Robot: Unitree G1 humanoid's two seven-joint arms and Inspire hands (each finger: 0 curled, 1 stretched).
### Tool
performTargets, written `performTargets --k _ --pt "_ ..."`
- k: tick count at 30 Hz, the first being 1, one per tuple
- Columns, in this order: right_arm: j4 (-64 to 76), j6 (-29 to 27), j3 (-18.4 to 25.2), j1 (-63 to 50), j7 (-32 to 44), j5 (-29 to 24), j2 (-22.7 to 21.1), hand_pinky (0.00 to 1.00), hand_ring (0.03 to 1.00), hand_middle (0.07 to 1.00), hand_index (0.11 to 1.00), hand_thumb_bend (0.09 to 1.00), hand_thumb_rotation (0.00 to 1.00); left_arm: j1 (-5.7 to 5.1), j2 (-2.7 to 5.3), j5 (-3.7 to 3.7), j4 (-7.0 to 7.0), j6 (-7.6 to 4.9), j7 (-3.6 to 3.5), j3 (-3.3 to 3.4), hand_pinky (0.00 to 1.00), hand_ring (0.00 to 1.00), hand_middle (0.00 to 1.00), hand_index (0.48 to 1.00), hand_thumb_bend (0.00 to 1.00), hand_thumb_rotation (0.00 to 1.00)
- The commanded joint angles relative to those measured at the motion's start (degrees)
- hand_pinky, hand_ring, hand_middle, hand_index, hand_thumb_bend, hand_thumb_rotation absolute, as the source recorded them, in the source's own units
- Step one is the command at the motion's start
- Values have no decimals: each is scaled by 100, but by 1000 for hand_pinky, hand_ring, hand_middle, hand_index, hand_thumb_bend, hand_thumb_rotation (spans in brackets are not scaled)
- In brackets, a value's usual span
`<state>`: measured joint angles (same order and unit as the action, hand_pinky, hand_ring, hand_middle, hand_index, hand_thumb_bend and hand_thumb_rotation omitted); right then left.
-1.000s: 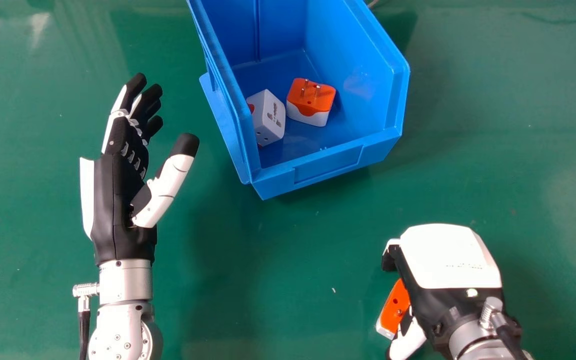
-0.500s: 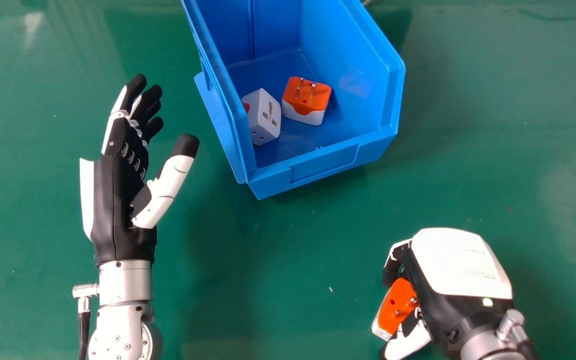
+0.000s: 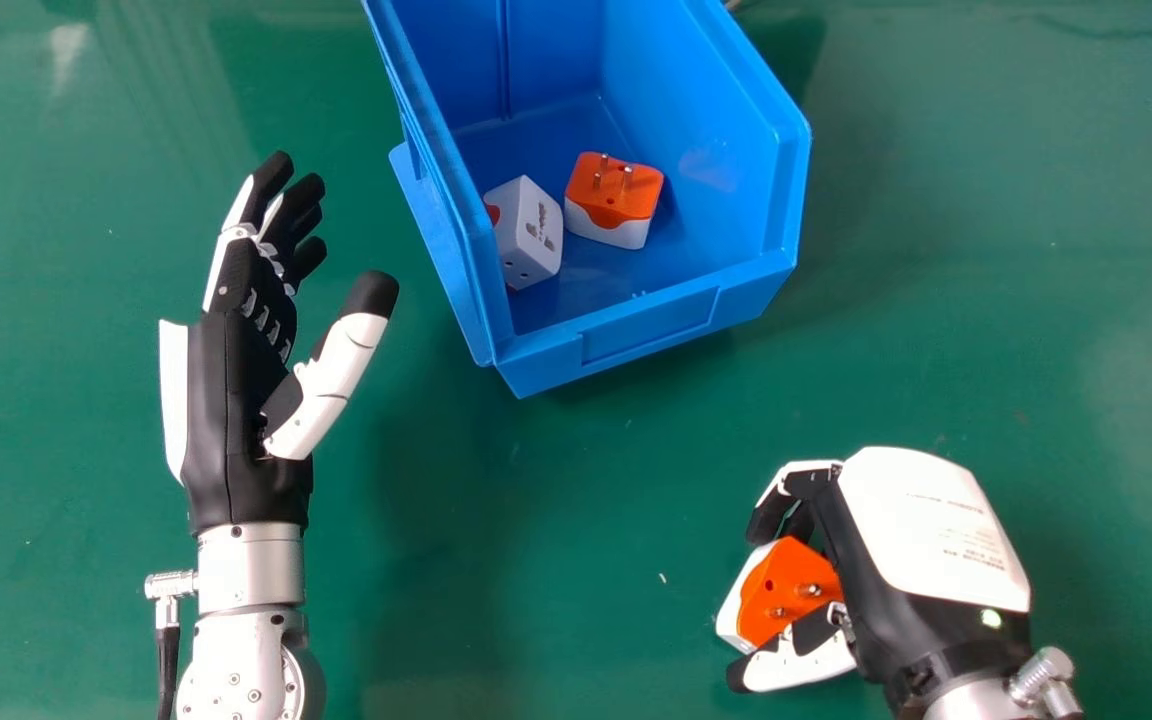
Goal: Pick all objects and put in blue box
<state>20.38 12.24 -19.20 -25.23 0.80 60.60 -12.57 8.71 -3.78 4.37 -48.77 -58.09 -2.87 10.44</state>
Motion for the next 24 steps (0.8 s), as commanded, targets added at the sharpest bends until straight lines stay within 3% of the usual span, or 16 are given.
performTargets --k 1,7,11,17,24 --pt "162 -235 100 73 -353 -134 -70 95 198 419 490 519 0 45 14 -64 28 -52 24 -21 883 886 868 882 806 515" --pt "141 -641 178 171 -1003 -248 -107 103 208 402 492 516 0 44 33 -61 29 -62 52 -31 884 885 864 880 809 514" --pt "-11 -987 215 325 -1722 -266 -94 123 231 397 494 515 0 19 35 -141 39 -87 121 -45 885 885 863 881 810 516" --pt "-338 -1666 254 490 -2644 -569 -103 169 281 426 517 511 0 -14 53 -124 33 -124 126 -31 883 884 863 881 811 518" --pt "-764 -2327 289 629 -3582 -631 -158 201 309 448 533 508 0 -40 49 -174 17 -139 187 -32 881 883 864 880 812 519"
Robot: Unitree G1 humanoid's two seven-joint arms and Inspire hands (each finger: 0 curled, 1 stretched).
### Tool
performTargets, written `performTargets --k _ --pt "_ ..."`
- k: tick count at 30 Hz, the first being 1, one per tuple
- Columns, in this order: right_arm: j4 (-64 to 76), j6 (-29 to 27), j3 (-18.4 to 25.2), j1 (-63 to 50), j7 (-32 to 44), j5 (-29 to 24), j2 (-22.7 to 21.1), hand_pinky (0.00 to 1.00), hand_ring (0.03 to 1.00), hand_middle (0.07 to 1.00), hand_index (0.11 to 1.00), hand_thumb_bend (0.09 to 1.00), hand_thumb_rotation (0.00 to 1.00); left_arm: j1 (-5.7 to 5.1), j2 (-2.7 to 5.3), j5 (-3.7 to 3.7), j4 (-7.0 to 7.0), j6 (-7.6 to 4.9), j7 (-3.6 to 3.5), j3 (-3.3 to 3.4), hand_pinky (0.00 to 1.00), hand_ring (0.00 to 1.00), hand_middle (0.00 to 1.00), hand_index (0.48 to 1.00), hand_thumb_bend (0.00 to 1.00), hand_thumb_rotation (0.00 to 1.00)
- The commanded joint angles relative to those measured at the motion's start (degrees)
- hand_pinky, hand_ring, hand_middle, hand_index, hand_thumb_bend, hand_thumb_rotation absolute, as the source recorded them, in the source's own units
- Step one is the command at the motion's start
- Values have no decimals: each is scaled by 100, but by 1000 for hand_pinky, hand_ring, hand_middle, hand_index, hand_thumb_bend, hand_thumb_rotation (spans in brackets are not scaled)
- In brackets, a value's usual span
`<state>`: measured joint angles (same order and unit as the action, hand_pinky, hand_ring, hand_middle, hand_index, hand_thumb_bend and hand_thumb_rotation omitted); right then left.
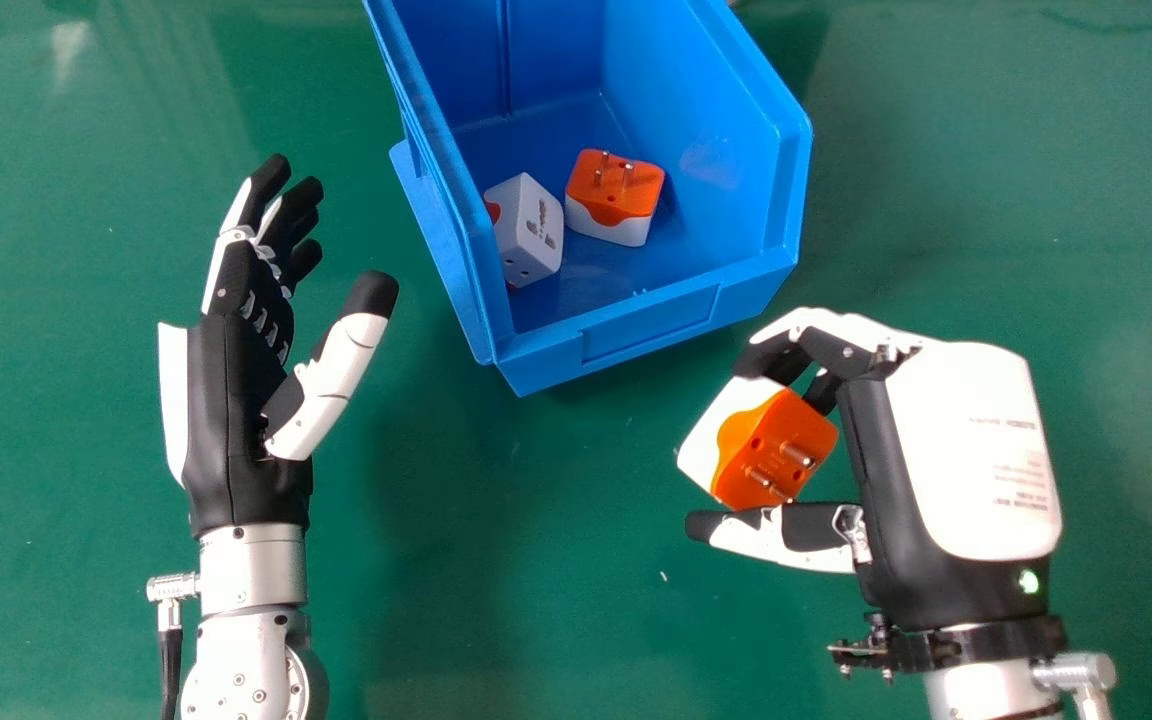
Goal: Pick all objects and put in blue box
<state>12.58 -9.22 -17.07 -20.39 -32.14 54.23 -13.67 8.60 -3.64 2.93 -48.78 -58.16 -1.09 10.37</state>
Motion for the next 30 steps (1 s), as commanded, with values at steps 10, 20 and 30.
performTargets --k 10,20,30 --pt "-313 -506 82 512 -865 11 65 253 347 479 532 503 0 -4 16 1 20 -92 -11 -15 876 879 862 877 814 521" --pt "-455 -641 94 1196 -1091 -62 270 258 372 499 532 492 0 53 36 -84 11 -69 69 -30 875 880 864 877 815 520" --pt "-754 -478 120 2109 -858 -275 507 276 388 511 527 491 0 167 57 -41 -57 -67 33 -22 875 880 865 875 813 517"
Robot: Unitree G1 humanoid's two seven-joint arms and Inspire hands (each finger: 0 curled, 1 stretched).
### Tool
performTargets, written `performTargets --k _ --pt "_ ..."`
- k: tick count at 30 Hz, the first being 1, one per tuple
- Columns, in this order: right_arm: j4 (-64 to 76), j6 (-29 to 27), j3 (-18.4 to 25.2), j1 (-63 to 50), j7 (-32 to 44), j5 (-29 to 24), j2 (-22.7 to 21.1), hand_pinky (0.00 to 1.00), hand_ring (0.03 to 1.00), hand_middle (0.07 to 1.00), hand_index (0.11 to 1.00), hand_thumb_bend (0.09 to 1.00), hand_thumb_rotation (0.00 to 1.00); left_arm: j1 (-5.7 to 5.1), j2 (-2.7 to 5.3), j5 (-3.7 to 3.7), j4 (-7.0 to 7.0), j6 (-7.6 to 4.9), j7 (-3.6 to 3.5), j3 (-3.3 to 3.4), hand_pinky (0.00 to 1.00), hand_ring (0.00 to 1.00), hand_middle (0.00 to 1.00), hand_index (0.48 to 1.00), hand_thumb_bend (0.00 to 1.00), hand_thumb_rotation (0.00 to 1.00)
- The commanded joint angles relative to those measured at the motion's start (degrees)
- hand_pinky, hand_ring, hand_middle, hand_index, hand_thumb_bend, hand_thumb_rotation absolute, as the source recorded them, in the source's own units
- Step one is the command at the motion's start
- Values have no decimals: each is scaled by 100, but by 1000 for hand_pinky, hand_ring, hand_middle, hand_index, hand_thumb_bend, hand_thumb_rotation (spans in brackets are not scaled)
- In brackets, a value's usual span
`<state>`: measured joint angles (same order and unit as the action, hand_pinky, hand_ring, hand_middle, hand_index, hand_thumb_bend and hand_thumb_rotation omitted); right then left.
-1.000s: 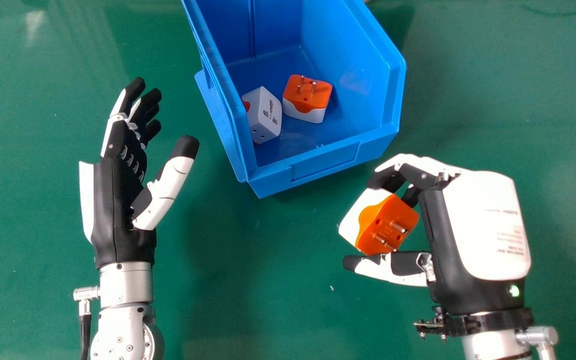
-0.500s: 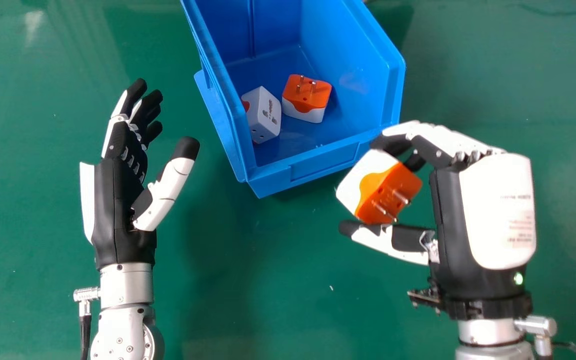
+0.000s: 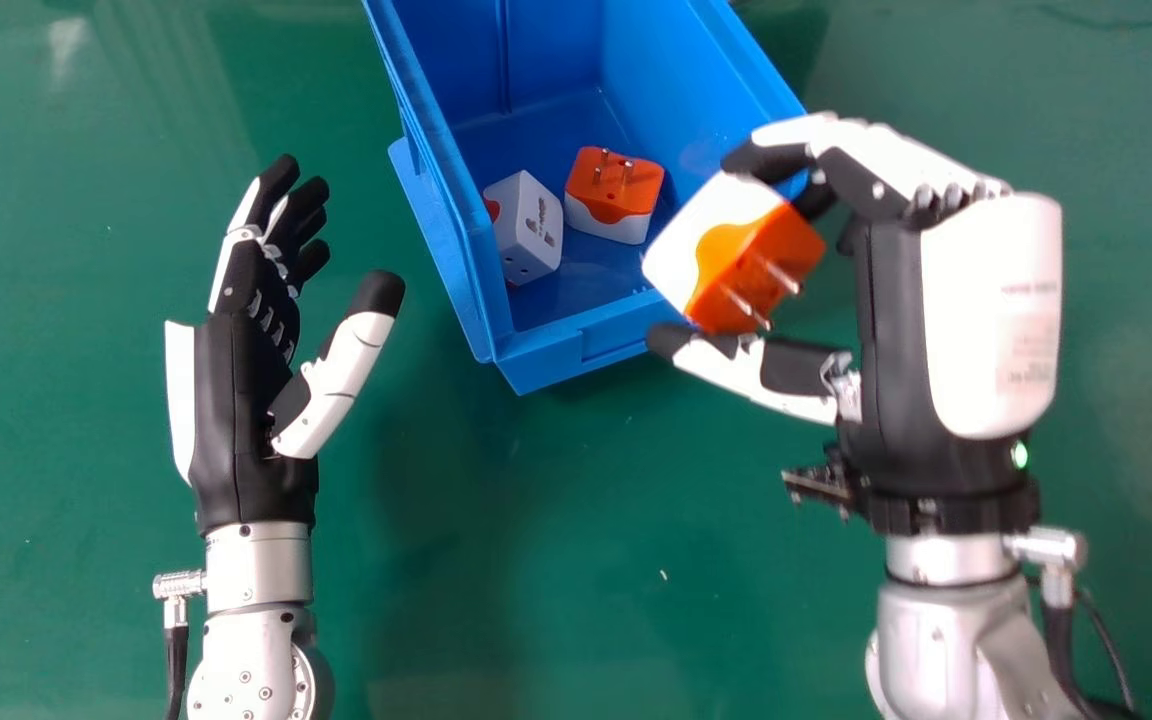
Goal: Pick all objects and put in blue box
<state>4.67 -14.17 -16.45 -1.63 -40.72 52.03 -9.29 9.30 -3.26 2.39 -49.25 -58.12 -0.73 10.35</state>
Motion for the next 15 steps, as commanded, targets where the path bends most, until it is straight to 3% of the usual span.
performTargets --k 1,6,11,15 --pt "-38 51 56 371 -1 -53 109 278 389 512 529 491 0 114 20 31 -22 -73 -22 -18 874 880 864 875 811 516" --pt "-468 214 43 995 94 -135 276 275 395 520 533 489 0 190 9 68 -76 -75 -54 -6 873 880 865 874 810 514" --pt "-868 441 9 1530 185 -160 451 290 403 525 537 490 0 241 4 39 -127 -148 13 26 873 879 867 874 816 516" --pt "-1195 578 2 1900 187 -174 539 293 406 525 542 489 0 254 -10 51 -132 -126 9 28 871 878 869 872 818 518"
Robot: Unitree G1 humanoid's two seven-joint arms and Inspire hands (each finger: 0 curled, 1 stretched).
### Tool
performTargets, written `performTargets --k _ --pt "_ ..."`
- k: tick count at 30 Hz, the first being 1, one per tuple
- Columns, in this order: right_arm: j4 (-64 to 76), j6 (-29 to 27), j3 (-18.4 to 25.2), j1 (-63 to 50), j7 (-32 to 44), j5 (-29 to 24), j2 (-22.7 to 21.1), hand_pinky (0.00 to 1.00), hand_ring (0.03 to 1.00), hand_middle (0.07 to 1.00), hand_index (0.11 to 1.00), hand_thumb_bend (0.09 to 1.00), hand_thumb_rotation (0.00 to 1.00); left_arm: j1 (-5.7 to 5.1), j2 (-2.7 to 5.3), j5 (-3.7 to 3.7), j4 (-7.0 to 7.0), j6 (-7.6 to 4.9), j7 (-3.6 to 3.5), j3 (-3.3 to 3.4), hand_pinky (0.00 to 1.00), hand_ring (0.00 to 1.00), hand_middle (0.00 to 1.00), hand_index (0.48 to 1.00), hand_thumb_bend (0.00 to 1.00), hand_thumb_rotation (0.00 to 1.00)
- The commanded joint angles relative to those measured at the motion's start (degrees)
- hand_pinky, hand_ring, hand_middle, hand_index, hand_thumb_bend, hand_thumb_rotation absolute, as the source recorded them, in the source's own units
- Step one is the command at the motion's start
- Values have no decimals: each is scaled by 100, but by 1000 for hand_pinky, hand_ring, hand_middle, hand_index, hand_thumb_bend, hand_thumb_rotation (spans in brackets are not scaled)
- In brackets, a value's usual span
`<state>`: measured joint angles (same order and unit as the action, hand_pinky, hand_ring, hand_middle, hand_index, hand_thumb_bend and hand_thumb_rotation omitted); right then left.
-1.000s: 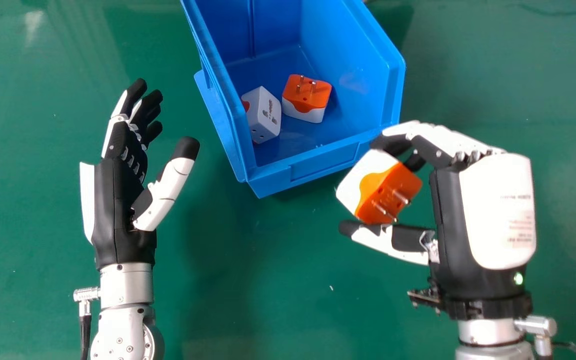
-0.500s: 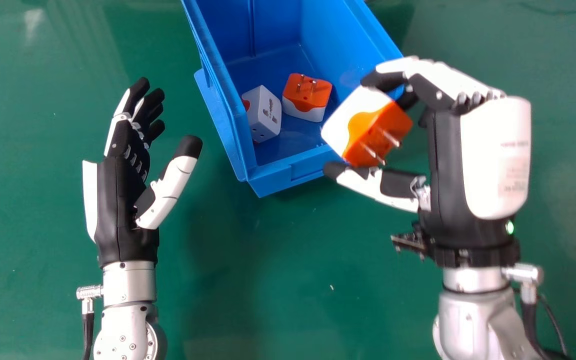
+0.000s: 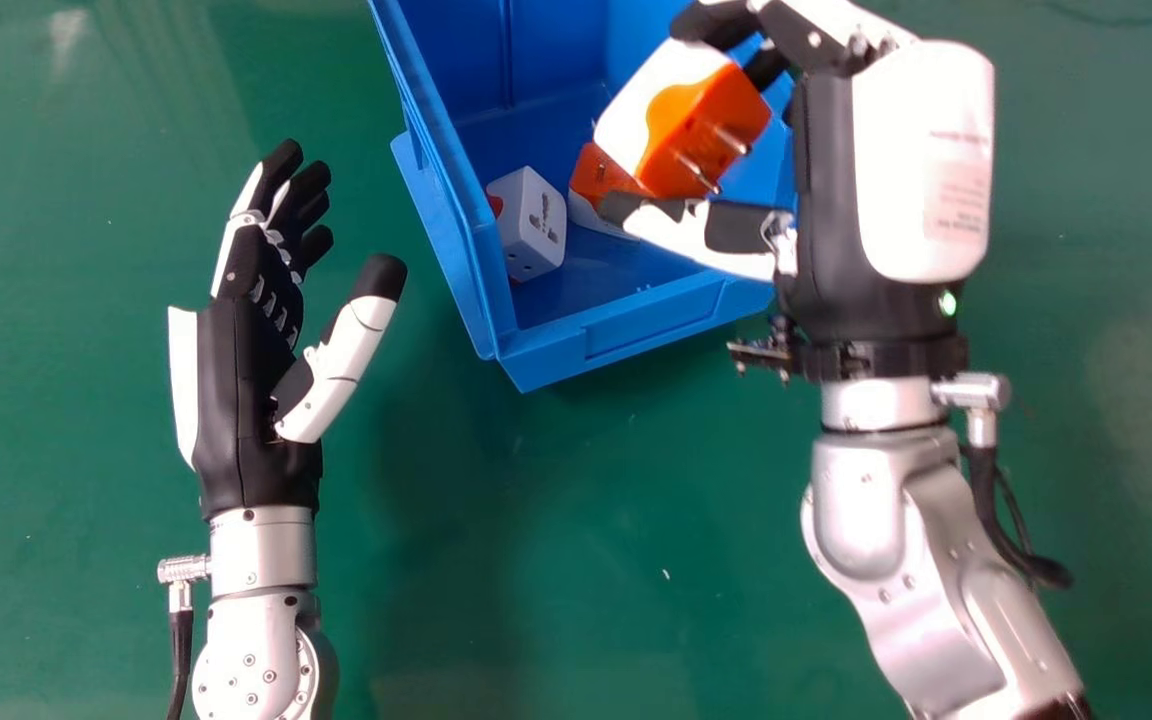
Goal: Pick all objects and put in blue box
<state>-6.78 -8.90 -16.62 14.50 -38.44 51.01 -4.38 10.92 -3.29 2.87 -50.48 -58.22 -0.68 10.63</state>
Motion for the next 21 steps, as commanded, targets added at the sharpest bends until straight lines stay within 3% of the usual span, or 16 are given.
performTargets --k 1,7,10,13,21 --pt "-203 74 24 407 -48 -91 67 295 406 524 544 489 0 100 -9 -5 -12 -120 6 -2 870 877 870 872 822 519" --pt "-1629 183 -9 1126 -254 -294 196 298 404 515 555 489 0 119 -16 9 -21 -142 2 15 865 875 869 871 823 520" --pt "-2648 98 -37 1514 -429 -455 272 298 403 511 558 488 0 111 -60 -71 -33 -133 73 32 867 876 870 871 823 519" --pt "-3893 -84 -78 1954 -630 -644 335 303 406 508 561 488 0 121 -90 -114 -65 -155 91 27 868 877 870 870 829 526" --pt "-5785 -459 -236 2498 -1007 -1019 520 305 410 503 564 489 0 120 -94 -36 -111 -218 -12 8 866 876 869 870 828 530"
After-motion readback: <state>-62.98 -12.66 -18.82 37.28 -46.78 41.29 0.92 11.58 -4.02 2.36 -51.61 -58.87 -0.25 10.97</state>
